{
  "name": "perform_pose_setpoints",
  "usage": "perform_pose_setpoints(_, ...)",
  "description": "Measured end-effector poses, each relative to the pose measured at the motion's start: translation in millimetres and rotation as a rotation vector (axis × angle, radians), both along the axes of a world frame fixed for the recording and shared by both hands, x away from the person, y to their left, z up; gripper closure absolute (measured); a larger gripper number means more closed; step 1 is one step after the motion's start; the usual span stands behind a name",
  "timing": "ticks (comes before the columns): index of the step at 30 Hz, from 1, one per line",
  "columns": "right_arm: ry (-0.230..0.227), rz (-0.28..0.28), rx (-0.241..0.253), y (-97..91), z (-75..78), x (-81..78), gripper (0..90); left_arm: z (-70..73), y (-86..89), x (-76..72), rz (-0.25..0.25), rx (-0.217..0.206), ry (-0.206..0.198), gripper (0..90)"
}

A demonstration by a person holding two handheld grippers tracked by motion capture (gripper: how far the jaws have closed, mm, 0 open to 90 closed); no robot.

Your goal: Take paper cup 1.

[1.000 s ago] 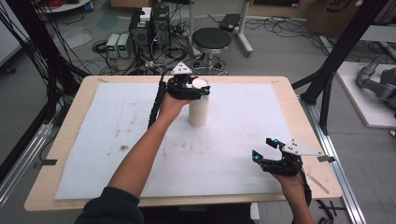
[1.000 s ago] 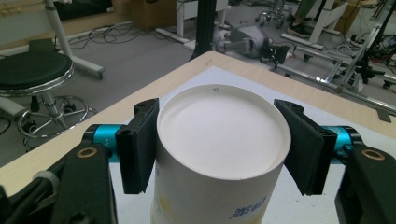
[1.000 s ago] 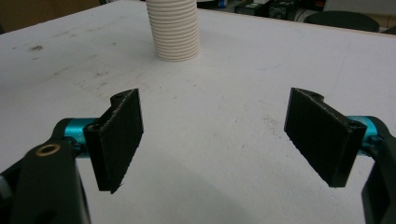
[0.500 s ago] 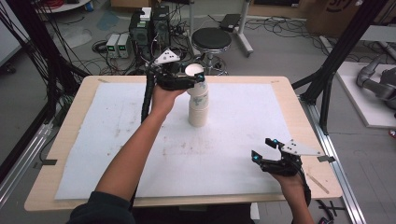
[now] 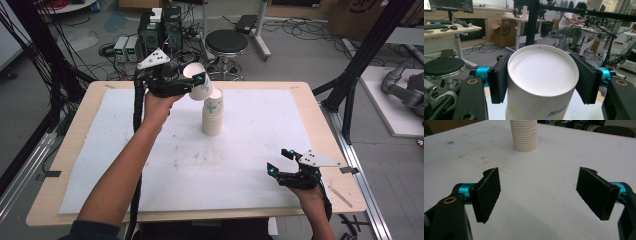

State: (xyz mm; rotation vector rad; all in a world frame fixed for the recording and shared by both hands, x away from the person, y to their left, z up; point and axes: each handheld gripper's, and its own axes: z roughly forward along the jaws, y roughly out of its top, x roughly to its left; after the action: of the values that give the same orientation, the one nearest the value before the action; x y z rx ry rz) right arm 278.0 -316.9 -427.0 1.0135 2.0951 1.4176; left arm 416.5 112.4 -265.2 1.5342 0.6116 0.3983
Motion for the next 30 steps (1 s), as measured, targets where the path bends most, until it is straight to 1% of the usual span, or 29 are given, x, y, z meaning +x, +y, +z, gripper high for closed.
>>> perform_pose_setpoints(3, -0.002, 0.002, -0.001, 1.3, 0.2, -0.2, 20.1, -7.6, 9.2, -7.3, -0.011, 0.012, -0.002, 35.9)
perform_pose_setpoints(5, 0.003, 0.002, -0.002, 1.9, 0.3, -0.8, 20.1, -14.2, 15.8, -14.9, -0.021, 0.027, -0.001, 35.9)
perform_pose_setpoints(7, 0.004, 0.002, -0.001, 2.3, 0.5, -1.5, 20.1, -20.0, 21.3, -22.1, -0.023, 0.038, -0.011, 35.8)
perform_pose_setpoints(9, 0.002, 0.003, -0.002, 2.4, 0.5, -1.2, 20.1, -25.3, 27.0, -28.7, -0.025, 0.037, -0.012, 35.8)
perform_pose_setpoints(11, 0.005, 0.002, -0.005, 3.2, 0.3, -0.9, 20.1, -30.3, 32.4, -34.7, -0.026, 0.048, -0.016, 35.8)
perform_pose_setpoints(12, 0.003, 0.003, -0.006, 3.6, 0.4, -0.6, 20.1, -32.6, 34.9, -37.2, -0.027, 0.052, -0.011, 35.8)
perform_pose_setpoints(13, 0.001, 0.004, -0.008, 4.0, 0.4, -0.5, 20.1, -34.6, 36.9, -39.6, -0.03, 0.06, -0.008, 35.8)
perform_pose_setpoints(15, 0.006, 0.005, -0.006, 5.1, 0.5, -0.4, 20.1, -38.8, 40.4, -44.4, -0.034, 0.063, -0.012, 35.8)
perform_pose_setpoints(16, 0.004, 0.005, -0.008, 5.5, 0.4, -0.1, 20.1, -40.7, 41.9, -46.6, -0.036, 0.072, -0.013, 35.8)
perform_pose_setpoints(18, 0.004, 0.008, -0.008, 6.2, 0.4, 0.3, 20.1, -44.6, 44.6, -50.5, -0.035, 0.089, -0.011, 35.8)
perform_pose_setpoints(20, 0.004, 0.011, -0.01, 6.9, 0.4, 0.7, 20.1, -49.4, 47.5, -54.5, -0.03, 0.094, -0.008, 35.8)
perform_pose_setpoints(23, 0.005, 0.016, -0.012, 8.2, 0.1, 1.2, 20.1, -59.3, 53.4, -61.1, -0.023, 0.091, 0.001, 35.8)
perform_pose_setpoints(26, 0.008, 0.021, -0.015, 9.5, -0.2, 1.2, 20.1, -72.8, 59.0, -68.2, -0.021, 0.084, 0.018, 35.8)
perform_pose_setpoints(28, 0.011, 0.029, -0.009, 10.7, -0.2, 1.5, 20.1, -81.2, 61.2, -72.3, -0.035, 0.062, 0.034, 35.7)
perform_pose_setpoints(30, 0.011, 0.038, 0.003, 12.1, 0.4, 2.2, 20.1, -86.9, 60.9, -76.6, -0.04, 0.066, 0.028, 35.6)
